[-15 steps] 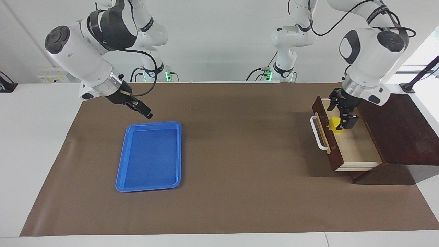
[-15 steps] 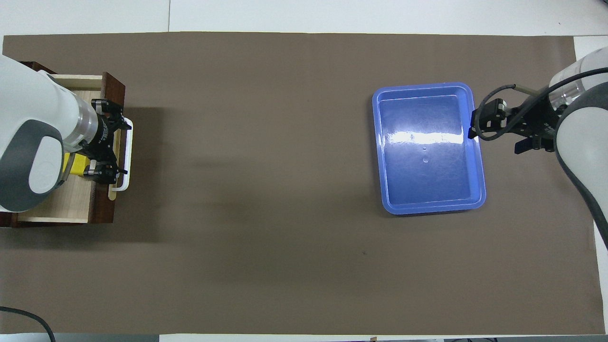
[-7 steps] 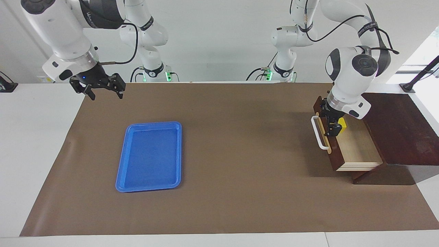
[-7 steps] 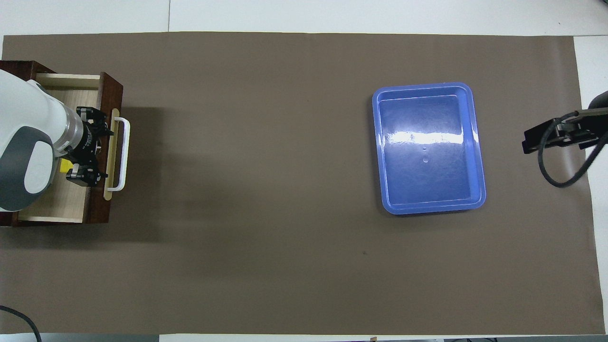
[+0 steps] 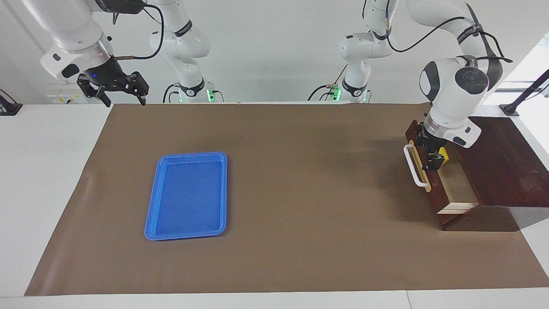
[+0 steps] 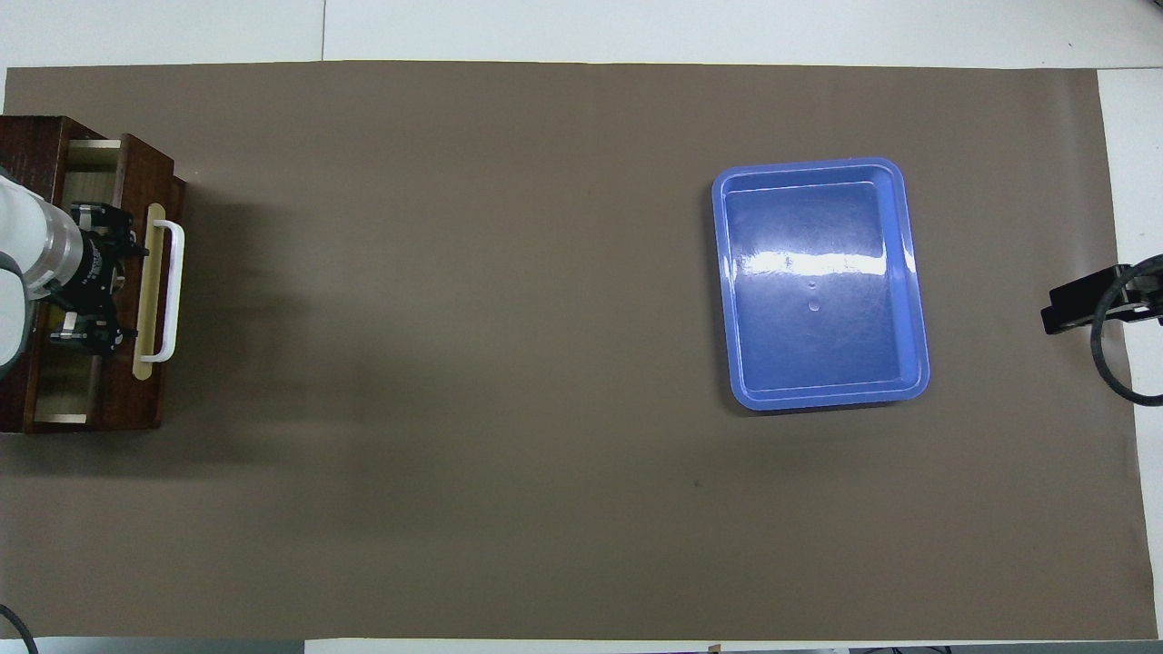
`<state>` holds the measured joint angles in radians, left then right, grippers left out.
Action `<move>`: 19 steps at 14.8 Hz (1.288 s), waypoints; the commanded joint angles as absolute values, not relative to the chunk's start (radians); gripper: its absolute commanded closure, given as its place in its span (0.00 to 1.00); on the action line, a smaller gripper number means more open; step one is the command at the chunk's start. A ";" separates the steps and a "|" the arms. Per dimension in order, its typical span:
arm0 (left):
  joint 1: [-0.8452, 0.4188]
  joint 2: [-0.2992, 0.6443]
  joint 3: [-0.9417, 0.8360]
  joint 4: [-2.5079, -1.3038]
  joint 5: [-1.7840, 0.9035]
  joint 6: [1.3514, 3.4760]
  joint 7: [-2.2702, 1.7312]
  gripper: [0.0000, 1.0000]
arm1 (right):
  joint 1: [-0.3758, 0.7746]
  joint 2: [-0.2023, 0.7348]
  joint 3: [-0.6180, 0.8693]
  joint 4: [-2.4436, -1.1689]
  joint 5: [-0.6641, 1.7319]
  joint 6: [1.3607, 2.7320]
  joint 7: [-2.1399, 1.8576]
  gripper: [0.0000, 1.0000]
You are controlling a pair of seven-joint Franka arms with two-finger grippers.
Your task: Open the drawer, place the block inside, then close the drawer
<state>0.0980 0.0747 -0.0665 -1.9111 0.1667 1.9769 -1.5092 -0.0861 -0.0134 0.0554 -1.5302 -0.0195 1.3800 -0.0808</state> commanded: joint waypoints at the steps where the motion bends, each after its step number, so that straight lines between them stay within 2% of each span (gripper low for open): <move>1: 0.140 0.061 -0.071 -1.928 0.187 2.000 -1.476 0.00 | -0.107 -0.050 0.072 -1.615 -0.031 1.458 -0.094 0.00; 5: 0.163 0.061 -0.071 -1.928 0.187 2.006 -1.473 0.00 | -0.110 -0.035 0.071 -1.658 -0.031 1.543 -0.094 0.00; 15: 0.201 0.063 -0.069 -1.928 0.187 2.016 -1.456 0.00 | -0.120 0.004 0.072 -1.648 -0.031 1.585 -0.095 0.00; 19: 0.186 0.063 -0.071 -1.927 0.189 2.011 -1.451 0.00 | -0.107 0.009 0.061 -1.625 -0.020 1.548 -0.097 0.00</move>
<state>0.1789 0.0746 -0.0662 -1.9113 0.1679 1.9992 -1.4640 -0.0983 0.0035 0.0552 -1.6442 -0.0195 1.5680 -0.0808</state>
